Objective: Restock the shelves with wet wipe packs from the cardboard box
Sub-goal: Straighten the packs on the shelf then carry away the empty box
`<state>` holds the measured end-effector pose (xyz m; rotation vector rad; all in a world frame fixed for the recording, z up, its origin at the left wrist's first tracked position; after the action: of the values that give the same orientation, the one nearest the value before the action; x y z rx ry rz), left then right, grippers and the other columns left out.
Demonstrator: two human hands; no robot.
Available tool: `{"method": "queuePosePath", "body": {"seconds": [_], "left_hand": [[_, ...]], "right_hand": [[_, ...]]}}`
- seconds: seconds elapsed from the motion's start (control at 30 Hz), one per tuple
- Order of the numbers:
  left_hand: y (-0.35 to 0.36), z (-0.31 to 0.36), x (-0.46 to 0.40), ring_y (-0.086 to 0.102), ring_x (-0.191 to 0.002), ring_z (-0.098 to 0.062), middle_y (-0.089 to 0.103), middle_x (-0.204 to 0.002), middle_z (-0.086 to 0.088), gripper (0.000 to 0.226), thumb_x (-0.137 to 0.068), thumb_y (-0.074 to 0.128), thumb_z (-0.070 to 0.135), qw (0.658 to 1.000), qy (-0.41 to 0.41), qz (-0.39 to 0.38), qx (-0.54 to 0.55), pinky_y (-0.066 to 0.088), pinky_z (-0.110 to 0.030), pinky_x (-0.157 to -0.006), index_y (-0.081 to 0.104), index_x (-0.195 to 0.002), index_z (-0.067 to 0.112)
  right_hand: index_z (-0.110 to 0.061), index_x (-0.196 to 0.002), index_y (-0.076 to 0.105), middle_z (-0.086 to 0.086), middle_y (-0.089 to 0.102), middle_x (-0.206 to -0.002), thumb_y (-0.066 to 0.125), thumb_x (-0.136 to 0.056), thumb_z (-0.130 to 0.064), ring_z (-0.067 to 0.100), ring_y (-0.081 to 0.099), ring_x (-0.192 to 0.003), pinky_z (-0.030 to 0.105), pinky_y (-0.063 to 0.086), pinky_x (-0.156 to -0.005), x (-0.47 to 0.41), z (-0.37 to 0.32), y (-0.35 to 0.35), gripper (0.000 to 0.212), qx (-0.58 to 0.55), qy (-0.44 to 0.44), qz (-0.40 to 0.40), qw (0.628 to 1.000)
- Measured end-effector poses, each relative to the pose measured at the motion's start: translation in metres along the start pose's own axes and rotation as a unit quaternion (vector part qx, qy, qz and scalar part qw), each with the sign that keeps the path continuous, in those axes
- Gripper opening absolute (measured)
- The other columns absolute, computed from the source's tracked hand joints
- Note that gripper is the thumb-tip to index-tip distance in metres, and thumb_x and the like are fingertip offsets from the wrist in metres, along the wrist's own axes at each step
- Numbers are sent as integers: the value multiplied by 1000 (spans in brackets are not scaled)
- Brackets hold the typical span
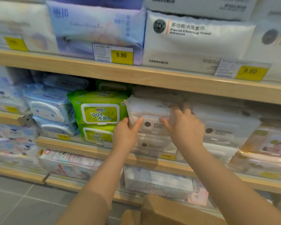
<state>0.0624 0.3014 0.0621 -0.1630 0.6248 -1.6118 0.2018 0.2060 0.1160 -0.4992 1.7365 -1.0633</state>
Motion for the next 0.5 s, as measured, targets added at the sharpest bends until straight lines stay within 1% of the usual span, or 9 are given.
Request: {"method": "queuePosePath", "body": {"seconds": [0.03,0.1,0.17,0.2,0.23,0.3,0.37,0.43,0.5], "left_hand": [[-10,0,-1,55,-74,-17,59,-75,4,40,-89,54,49,1000,18,11,-6,38,-27,-57,62,-86,10],[-38,3,-7,58,-78,-19,61,-79,3,33,-90,56,44,992,88,94,-15,43,-31,-65,64,-88,12],[-67,10,-22,55,-89,-24,60,-90,-3,25,-85,63,37,961,201,171,-82,41,-38,-76,61,-93,13],[-77,14,-33,52,-98,-27,58,-99,-7,32,-79,68,36,945,238,166,-152,37,-40,-84,61,-102,14],[-83,18,-47,48,-108,-30,56,-110,-10,48,-73,72,39,932,252,123,-230,32,-41,-93,59,-113,17],[-85,24,-76,44,-120,-31,53,-126,-11,77,-66,75,50,916,212,-18,-341,26,-41,-105,46,-133,27],[-77,28,-96,48,-121,-31,51,-133,-9,94,-60,74,63,901,156,-137,-381,36,-40,-101,35,-140,32],[-64,27,-104,43,-128,-29,43,-144,-4,105,-54,74,68,875,167,-167,-423,34,-42,-103,28,-143,35],[-57,24,-106,43,-128,-27,45,-142,-2,103,-53,72,70,858,192,-129,-458,31,-43,-105,30,-141,35]], "right_hand": [[-18,-118,58,12,57,-113,66,-83,-42,34,61,-80,33,41,-60,2,-4,1,43,11,-35,30,999],[-16,-106,64,13,61,-102,80,-68,-28,32,58,-71,32,38,-59,6,-15,8,43,30,-89,88,992],[-19,-110,64,10,60,-112,82,-62,-29,30,53,-85,37,36,-70,5,-30,16,53,39,-125,102,986],[-20,-114,62,10,59,-119,81,-61,-32,30,50,-95,40,34,-76,2,-39,20,58,42,-140,97,985],[-21,-118,60,9,57,-124,80,-61,-37,30,47,-104,43,32,-83,-2,-47,21,62,43,-148,88,984],[-23,-126,54,7,55,-129,73,-69,-49,31,49,-115,48,34,-98,-13,-60,23,66,40,-148,37,988],[-25,-134,47,6,55,-128,56,-81,-60,31,49,-118,50,32,-103,-21,-68,26,64,18,-125,-23,992],[-27,-135,44,5,56,-124,43,-86,-66,30,49,-115,50,31,-103,-24,-70,30,62,25,-109,-30,993],[-25,-128,50,5,60,-116,39,-88,-67,30,53,-107,50,35,-98,-24,-69,36,59,33,-103,-23,994]]}}
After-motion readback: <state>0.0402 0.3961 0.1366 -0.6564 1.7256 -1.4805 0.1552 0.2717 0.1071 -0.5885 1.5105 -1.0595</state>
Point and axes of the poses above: each hand's wrist, its own x-axis away from the middle knuckle, its own y-axis out of the palm, z = x × y, the point moved 2 cm from there along -x, towards the middle knuckle
